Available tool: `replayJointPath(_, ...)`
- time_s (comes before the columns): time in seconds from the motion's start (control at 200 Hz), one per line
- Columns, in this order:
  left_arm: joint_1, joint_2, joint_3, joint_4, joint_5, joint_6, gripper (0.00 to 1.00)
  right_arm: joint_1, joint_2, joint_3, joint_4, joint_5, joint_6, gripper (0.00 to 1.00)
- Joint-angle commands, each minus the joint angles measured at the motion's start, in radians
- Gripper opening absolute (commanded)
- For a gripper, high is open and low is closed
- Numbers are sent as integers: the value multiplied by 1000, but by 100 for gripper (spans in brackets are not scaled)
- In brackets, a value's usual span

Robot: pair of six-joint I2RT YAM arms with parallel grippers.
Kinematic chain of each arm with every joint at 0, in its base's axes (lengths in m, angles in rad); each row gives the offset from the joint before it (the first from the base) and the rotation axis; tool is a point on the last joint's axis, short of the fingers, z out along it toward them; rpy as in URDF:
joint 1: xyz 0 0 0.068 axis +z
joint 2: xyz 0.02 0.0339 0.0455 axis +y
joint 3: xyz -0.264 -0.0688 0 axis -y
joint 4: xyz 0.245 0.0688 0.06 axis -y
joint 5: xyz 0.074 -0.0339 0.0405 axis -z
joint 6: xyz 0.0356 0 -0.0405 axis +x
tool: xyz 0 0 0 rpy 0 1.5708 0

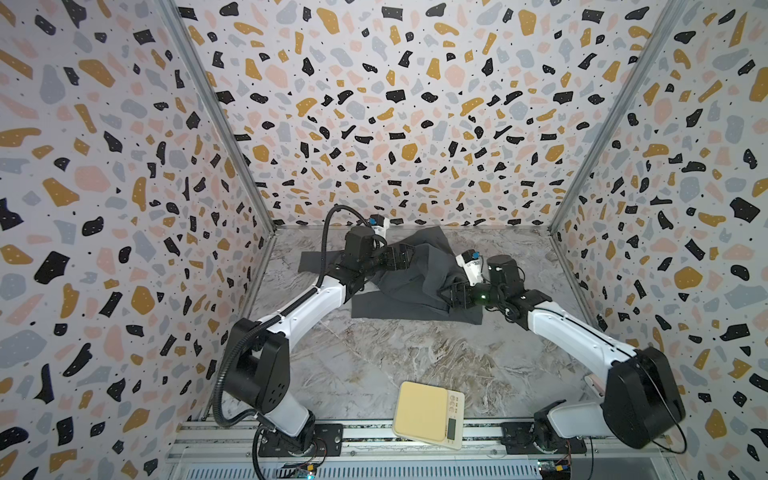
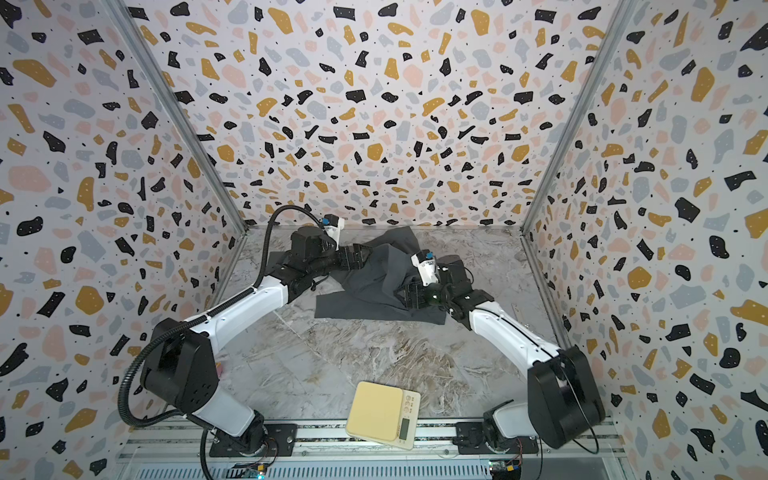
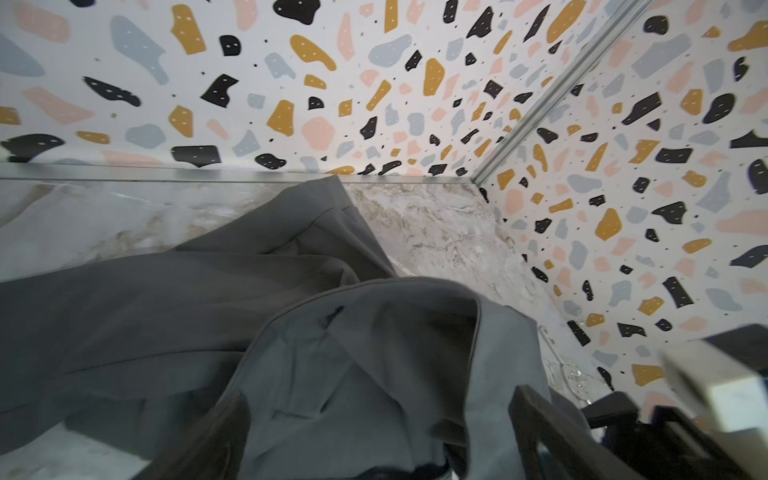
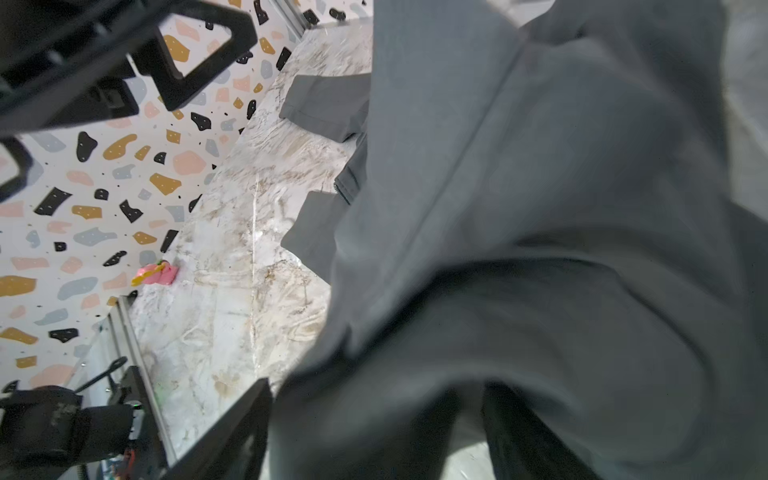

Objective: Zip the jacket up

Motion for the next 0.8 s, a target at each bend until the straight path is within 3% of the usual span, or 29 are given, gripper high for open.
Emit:
replayJointPath(0.0,-22,-48,34,-144,-69,84,100,-93,-120,-30,-2,3,119,99)
replayJointPath(0.105,-66,-58,9,-152,-65,48,100,-221,-139,-76,-54,-30,202,99)
replayJointPath(0.27,-159,-71,-28,-54,-60,-69,100,-358,-81,-196,5,-72,346,99)
replayJointPath(0.586,-241,48,19,36,-131,-369,100,-342,129,-264,237,-83,512,100)
replayJointPath(0.796,-246,192,42,130,-156,-534,96,-304,310,-260,511,-151,604,88)
